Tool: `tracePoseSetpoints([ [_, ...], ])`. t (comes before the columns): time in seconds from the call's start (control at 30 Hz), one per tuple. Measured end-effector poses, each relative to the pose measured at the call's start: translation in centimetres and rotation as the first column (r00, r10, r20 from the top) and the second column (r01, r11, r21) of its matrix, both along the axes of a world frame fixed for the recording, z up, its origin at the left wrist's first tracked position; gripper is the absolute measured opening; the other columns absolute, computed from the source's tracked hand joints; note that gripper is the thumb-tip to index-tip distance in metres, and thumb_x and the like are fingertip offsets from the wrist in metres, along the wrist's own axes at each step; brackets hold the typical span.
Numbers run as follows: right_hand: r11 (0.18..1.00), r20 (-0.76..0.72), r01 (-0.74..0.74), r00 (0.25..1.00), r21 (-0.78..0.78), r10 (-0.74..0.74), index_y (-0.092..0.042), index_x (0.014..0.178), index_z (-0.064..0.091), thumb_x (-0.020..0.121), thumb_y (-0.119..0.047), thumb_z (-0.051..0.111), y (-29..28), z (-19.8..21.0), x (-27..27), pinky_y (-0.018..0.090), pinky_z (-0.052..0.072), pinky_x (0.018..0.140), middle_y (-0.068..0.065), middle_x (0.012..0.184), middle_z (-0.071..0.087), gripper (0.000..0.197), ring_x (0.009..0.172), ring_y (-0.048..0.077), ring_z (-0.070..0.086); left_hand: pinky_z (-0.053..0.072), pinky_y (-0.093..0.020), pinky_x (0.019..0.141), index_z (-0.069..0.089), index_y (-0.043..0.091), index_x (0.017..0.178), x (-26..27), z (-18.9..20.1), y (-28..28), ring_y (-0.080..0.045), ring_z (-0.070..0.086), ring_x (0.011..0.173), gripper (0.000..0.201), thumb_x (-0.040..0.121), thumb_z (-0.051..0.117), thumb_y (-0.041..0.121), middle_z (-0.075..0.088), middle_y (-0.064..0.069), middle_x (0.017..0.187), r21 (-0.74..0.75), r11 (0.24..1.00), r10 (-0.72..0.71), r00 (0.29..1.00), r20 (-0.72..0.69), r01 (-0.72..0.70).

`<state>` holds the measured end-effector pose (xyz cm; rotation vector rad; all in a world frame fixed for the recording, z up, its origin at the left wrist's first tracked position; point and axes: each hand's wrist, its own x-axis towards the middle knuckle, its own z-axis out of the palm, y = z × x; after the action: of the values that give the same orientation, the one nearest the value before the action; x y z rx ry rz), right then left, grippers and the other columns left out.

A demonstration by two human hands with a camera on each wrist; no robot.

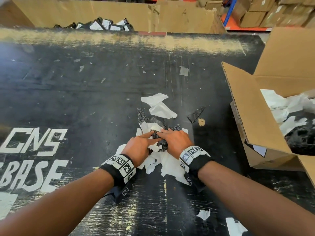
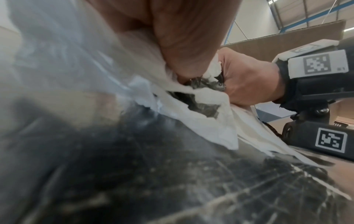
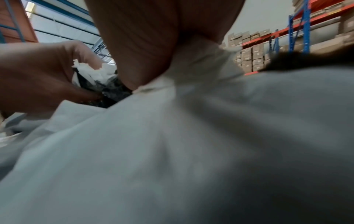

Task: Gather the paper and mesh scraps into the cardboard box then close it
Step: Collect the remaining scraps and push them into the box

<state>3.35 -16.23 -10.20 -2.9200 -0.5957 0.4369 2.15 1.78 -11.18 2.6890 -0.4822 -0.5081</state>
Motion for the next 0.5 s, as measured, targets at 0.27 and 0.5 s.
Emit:
tracePoseSetpoints([
  [0.27,0.962,0.157,0.087,0.979,0.26,-0.13,-0.024,0.144,0.051,0.087,0.0,0.058,0.4,2.3,-0.8,0.044,0.047,0.106,-0.002,0.154,0.045,0.062,0.14,0.02,0.045,0.058,-0.03,0.087,0.055,0.051,0.135,-0.6,2.4,0.9,-0.021,0.071,0.103,0.088,0.073,0.056,-0.011,0.036,0.013,0.158,-0.201,0.976,0.122,0.976,0.178,-0.086],
  [0.5,0.914,0.435,-0.05,0.889,0.402,-0.143,-0.019,0.139,0.059,0.064,0.009,0.072,2.1,7.6,0.1,0.048,0.058,0.09,0.003,0.145,0.055,0.081,0.132,0.026,0.054,0.059,-0.029,0.084,0.063,0.045,0.13,-0.5,7.9,2.9,-0.022,0.07,0.108,0.096,0.06,0.056,-0.02,0.044,0.012,0.154,-0.39,0.92,0.21,0.892,0.399,-0.042],
])
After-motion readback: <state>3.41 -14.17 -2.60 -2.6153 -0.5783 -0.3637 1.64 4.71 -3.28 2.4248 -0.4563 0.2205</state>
